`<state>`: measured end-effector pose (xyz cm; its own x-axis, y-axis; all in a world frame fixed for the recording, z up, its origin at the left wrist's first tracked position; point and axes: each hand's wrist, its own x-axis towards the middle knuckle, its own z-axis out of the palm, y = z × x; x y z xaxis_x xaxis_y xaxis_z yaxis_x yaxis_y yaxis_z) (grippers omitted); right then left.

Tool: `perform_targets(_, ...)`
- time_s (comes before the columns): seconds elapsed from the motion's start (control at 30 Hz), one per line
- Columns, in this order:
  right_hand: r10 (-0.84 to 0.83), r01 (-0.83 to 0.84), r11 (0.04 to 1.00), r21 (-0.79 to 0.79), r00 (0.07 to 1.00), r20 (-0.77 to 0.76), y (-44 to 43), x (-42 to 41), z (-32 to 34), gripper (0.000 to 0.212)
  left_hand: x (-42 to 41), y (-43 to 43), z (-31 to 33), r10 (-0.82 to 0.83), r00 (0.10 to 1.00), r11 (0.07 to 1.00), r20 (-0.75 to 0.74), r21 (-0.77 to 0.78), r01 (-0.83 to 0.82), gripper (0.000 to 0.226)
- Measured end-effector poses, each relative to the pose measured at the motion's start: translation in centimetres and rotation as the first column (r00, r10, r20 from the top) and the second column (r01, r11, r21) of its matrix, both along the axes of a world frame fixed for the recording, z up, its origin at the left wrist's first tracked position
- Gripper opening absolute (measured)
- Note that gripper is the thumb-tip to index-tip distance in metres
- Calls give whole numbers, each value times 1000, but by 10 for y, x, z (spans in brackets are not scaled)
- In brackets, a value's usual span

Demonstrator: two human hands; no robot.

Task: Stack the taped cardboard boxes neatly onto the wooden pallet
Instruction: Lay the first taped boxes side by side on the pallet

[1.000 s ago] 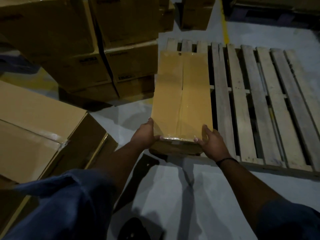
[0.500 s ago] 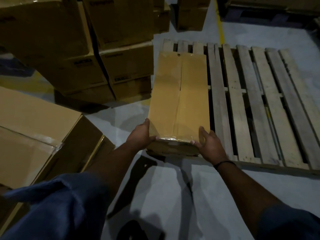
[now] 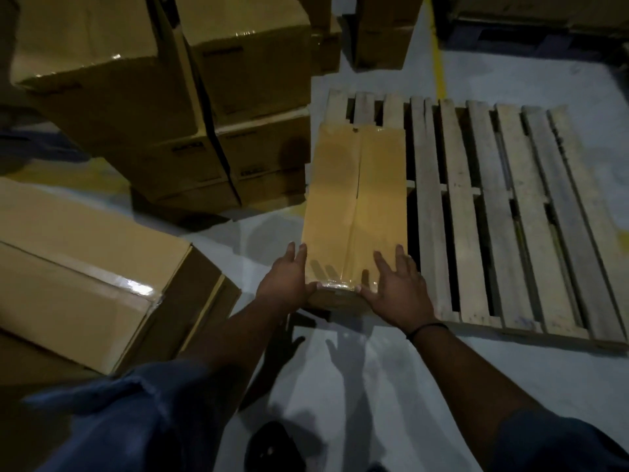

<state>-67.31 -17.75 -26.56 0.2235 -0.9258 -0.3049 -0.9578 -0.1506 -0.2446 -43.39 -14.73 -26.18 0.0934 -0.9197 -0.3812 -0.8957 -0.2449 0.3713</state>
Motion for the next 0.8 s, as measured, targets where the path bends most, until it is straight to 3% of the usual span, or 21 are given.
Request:
perform_targets(0.37,177,-176,984,-17,983,44,18,63,181,82,6,37,196,20,999,999,33,-51,-19,85)
perform_targets(0.6,403,-399,915,-54,908,113,64,162,258,73,59,140,277,349,937,925,-18,-157,-347,75)
perform_targets(0.8,609,-610,790,-59,770,189,129,283,301,70,127,239,319,663,749,725,-22,-234,-648,70)
